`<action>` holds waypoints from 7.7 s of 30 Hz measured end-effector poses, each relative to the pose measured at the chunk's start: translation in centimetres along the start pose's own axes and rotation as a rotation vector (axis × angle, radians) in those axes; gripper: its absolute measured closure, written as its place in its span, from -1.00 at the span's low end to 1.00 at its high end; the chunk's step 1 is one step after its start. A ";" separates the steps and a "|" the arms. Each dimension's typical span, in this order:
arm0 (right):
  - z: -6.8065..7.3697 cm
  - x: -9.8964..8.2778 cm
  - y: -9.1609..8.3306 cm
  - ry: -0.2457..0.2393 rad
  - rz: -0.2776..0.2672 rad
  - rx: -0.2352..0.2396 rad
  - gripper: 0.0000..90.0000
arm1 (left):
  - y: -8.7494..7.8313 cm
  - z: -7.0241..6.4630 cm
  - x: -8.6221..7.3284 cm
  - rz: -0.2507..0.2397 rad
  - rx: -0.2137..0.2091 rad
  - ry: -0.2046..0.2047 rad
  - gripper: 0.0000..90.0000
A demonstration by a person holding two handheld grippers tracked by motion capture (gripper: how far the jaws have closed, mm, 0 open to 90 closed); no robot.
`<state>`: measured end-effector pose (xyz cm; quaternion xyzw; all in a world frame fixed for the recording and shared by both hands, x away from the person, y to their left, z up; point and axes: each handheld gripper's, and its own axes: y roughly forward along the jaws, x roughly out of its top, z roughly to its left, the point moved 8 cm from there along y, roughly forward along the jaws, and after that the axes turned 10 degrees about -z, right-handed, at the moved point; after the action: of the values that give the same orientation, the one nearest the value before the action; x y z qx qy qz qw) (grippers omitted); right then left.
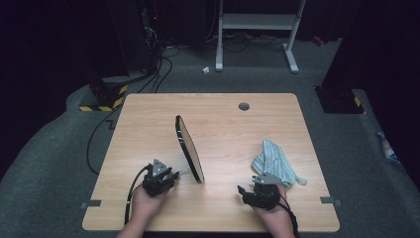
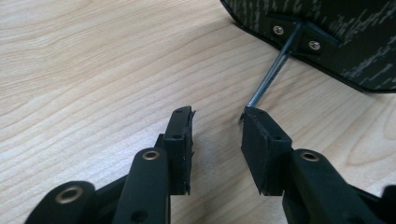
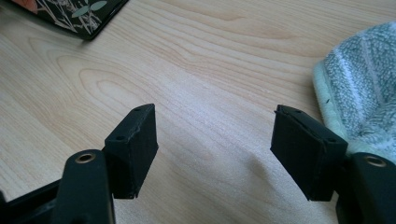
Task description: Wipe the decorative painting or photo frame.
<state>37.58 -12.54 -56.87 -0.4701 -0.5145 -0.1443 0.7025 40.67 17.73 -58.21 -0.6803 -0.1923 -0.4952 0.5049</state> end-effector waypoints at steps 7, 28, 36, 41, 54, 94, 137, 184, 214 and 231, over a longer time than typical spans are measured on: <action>0.4 -0.2 0.0 -0.011 0.005 0.004 -0.31 | 0.5 0.8 0.3 0.001 0.015 -0.004 0.40; 0.9 -0.7 0.0 -0.007 0.016 0.010 -0.30 | 1.2 -1.1 0.7 0.000 -0.019 0.021 0.52; 1.0 -1.3 0.3 0.001 0.041 0.005 -0.30 | 2.9 -0.5 1.7 0.001 -0.009 0.003 0.49; 0.8 -1.5 -0.1 0.009 0.044 -0.007 -0.30 | 3.4 -0.2 2.0 -0.001 -0.004 0.002 0.48; 0.8 -1.3 -0.3 -0.003 0.033 0.005 -0.30 | 2.8 0.6 1.6 0.009 0.040 -0.018 0.32; 0.8 0.8 3.4 -0.071 0.064 0.009 -0.29 | -4.6 -5.6 0.9 -0.094 -0.079 0.055 -0.05; 0.1 0.0 1.5 -0.063 0.053 -0.007 -0.30 | -4.5 -2.6 3.0 -0.148 -0.034 -0.045 0.11; -1.0 -1.7 -0.9 -0.030 0.060 -0.080 -0.29 | -1.3 2.1 3.9 -0.143 0.032 -0.116 0.36; -0.7 -2.0 -0.8 -0.028 0.065 -0.062 -0.30 | 0.1 2.7 3.5 -0.117 0.046 -0.116 0.38; -0.7 -1.5 0.0 -0.032 0.074 -0.039 -0.33 | -2.0 2.9 1.2 -0.061 0.060 -0.083 0.25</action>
<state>37.35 -13.52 -58.17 -0.5049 -0.5049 -0.1207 0.6897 41.07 20.83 -56.21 -0.6788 -0.2484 -0.4755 0.5014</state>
